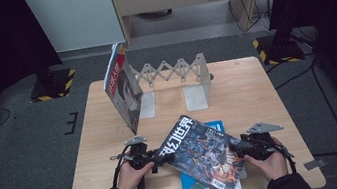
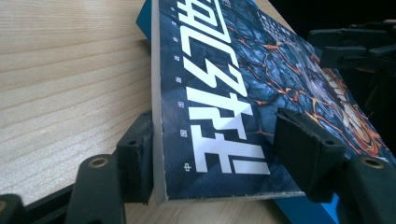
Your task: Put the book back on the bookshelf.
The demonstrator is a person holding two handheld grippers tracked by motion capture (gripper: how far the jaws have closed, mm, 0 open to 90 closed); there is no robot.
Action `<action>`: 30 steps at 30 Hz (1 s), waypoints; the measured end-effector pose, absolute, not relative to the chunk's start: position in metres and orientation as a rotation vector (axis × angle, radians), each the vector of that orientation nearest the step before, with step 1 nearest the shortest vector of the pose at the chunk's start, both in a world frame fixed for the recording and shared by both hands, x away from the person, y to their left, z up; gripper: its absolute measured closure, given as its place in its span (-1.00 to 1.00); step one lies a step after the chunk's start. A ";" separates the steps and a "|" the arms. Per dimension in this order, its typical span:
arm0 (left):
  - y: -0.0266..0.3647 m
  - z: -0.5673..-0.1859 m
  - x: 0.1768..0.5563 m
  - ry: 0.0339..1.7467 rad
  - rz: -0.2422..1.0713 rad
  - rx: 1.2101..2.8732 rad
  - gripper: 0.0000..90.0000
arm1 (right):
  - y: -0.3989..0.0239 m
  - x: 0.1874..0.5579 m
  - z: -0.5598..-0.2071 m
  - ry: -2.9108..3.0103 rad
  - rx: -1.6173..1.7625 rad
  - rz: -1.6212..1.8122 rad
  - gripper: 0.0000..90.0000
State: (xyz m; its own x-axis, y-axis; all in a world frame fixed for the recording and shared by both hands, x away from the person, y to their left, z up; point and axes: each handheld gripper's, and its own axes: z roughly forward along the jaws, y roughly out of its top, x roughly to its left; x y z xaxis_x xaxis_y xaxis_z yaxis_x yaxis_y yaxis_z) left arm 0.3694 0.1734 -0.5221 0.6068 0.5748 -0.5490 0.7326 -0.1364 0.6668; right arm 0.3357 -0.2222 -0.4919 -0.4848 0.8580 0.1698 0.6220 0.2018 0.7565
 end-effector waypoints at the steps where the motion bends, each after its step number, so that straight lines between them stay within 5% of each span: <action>1: 0.174 -0.521 0.369 1.060 -0.198 1.823 -0.24 | -0.223 0.336 -0.492 2.190 1.403 1.167 -0.16; 24: 0.172 -0.524 0.370 1.081 -0.351 1.824 -0.24 | -0.222 0.337 -0.493 2.181 1.394 1.171 -0.15; 30: 0.176 -0.513 0.367 1.074 -0.355 1.834 -0.06 | -0.222 0.337 -0.494 2.173 1.387 1.172 -0.14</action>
State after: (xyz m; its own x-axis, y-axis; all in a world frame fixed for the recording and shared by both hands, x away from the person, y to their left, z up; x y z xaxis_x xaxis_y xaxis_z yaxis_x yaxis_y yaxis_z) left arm 0.3673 0.1758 -0.5127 0.5723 0.5206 -0.6335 0.7958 -0.1662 0.5823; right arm 0.3372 -0.2217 -0.4935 -0.4842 0.8598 0.1624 0.6079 0.1971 0.7691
